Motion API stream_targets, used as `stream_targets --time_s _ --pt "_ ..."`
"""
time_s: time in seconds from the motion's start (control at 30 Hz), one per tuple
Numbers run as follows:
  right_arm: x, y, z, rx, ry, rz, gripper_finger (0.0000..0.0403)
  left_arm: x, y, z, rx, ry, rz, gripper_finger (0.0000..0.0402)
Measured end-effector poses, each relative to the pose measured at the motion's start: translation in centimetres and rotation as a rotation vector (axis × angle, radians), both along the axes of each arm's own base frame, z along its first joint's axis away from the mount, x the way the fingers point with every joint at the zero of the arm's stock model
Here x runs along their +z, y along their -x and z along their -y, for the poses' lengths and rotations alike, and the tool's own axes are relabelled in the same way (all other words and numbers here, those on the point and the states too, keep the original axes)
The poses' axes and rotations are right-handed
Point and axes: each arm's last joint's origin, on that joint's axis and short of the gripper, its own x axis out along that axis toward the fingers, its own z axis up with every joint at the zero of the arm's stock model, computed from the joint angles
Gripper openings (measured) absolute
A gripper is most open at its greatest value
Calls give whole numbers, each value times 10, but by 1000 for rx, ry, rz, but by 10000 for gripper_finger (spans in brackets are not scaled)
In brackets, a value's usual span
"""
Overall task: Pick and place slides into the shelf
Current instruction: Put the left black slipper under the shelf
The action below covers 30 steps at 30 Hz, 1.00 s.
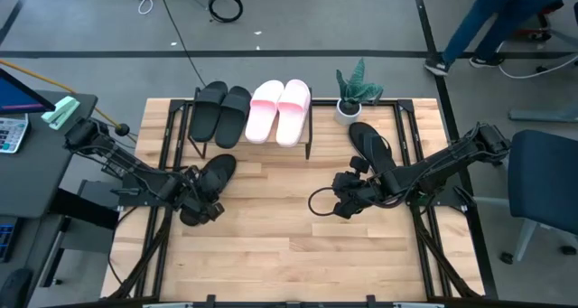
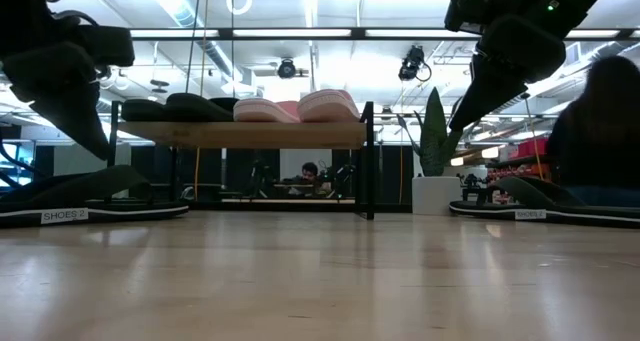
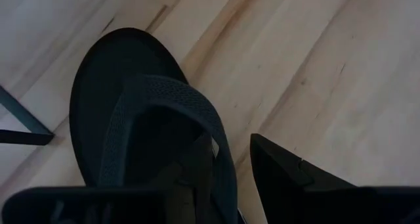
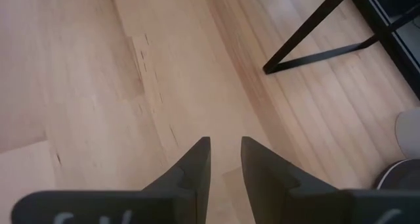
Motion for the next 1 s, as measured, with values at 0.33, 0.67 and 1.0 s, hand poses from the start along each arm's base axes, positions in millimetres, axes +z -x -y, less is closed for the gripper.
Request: stream_targets --time_s 0.33,0.67,1.0 --pt "0 0 0 0 -1 0 91 0 -1 -3 48 17 13 110" --pt "0 0 0 0 -1 -1 91 -22 -12 2 103 -70 -45 110" --pt "0 0 0 0 0 0 91 -39 -23 -7 222 -158 -67 77"
